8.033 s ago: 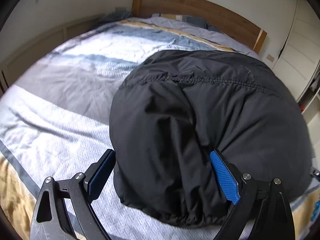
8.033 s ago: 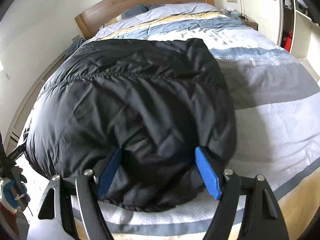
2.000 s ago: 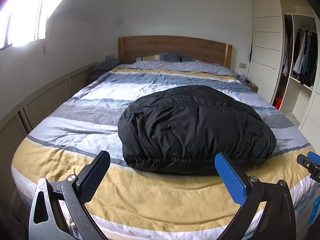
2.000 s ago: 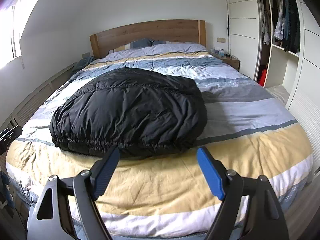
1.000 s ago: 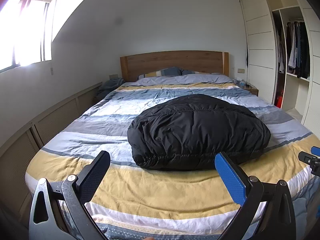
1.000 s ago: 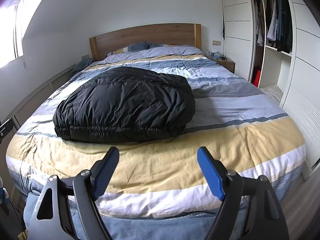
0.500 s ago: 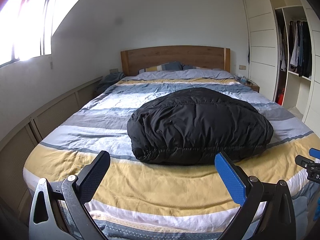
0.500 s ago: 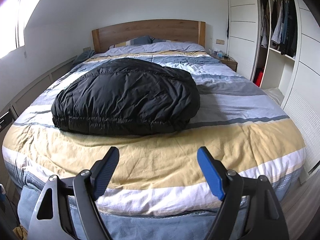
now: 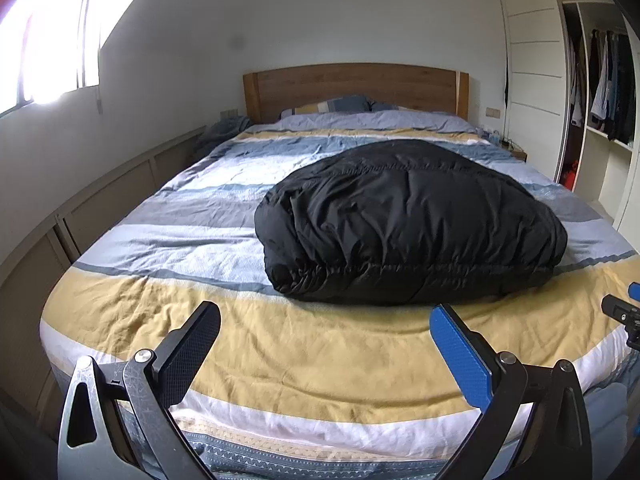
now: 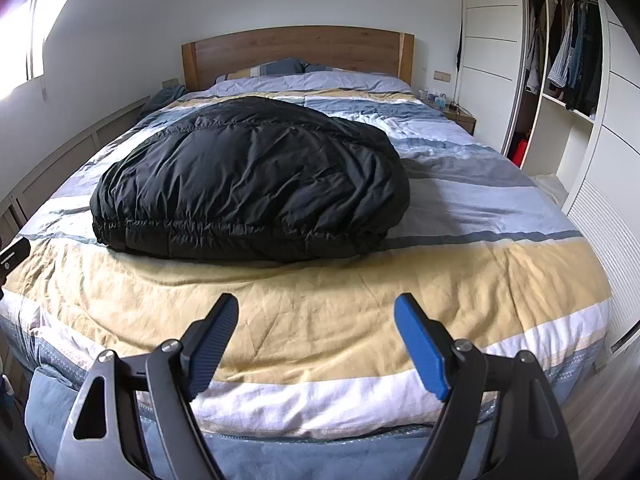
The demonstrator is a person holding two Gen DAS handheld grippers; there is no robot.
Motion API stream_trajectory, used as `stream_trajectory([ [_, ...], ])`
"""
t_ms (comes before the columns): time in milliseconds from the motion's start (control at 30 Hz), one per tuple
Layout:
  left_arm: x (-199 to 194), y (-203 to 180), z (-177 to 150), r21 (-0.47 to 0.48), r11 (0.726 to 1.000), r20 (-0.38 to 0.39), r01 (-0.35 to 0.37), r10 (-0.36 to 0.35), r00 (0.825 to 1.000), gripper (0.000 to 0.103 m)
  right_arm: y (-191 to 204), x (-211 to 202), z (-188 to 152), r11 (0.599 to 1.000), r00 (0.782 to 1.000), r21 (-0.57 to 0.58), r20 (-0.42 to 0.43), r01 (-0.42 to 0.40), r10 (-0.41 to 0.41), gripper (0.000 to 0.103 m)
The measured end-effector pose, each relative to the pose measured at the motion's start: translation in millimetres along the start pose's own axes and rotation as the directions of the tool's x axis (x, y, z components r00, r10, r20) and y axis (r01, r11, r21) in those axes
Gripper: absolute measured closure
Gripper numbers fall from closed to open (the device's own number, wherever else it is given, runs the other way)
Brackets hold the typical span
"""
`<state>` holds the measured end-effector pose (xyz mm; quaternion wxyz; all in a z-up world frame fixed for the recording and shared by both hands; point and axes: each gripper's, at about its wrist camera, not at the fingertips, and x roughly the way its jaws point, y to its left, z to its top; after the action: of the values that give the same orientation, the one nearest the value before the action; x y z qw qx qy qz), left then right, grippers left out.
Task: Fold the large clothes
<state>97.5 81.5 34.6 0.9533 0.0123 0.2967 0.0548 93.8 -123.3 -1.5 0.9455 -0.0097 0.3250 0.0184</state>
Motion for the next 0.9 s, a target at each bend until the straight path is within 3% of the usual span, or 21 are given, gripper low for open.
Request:
stream_trajectory([
  [900,22.4,11.1,-2.1,0.048,0.995,-0.088,-0.084,0.088,0.992,0.0,-35.0,17.9,2.0,0.997,0.998,0.036,0.013,0.067,-0.067,0.024],
])
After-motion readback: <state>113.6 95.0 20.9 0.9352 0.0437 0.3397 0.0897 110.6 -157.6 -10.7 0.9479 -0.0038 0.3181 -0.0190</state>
